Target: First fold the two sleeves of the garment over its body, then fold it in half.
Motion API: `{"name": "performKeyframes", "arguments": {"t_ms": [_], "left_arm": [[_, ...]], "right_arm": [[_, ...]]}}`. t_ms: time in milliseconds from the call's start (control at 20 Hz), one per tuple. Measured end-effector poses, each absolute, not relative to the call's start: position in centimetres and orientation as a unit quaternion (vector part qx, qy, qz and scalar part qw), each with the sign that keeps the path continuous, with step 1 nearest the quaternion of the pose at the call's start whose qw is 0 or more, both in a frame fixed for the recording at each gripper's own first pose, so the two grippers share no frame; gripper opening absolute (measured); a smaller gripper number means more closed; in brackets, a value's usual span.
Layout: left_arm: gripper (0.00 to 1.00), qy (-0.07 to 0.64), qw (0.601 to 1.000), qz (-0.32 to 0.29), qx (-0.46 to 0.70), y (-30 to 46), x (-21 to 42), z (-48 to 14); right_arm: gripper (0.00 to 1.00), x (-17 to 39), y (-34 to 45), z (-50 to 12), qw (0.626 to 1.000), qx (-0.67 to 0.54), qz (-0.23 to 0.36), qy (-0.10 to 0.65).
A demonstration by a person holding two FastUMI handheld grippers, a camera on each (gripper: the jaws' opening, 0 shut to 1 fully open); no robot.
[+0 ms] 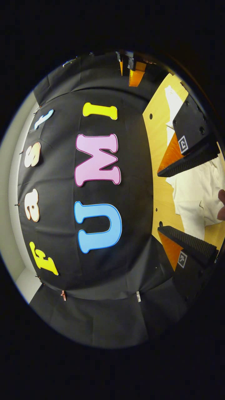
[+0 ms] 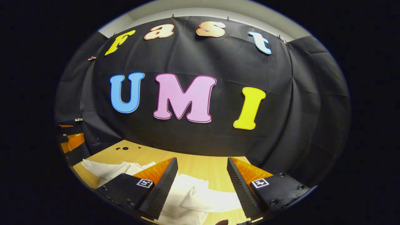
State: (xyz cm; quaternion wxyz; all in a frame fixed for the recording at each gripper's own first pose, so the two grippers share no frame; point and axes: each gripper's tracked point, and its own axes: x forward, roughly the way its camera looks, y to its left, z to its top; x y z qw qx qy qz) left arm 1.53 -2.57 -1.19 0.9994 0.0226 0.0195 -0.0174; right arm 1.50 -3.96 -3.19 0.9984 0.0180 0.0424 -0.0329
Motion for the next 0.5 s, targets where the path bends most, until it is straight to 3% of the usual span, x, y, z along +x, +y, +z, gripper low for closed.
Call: {"name": "performKeyframes", "arguments": {"t_ms": [500], "left_arm": [[0.97, 0.045, 0.997, -0.034, 0.046, -4.8, 2.4, -2.4]], "right_arm": [[0.97, 1.3, -15.8, -15.9, 0.972, 0.065, -0.127, 0.185]]}}
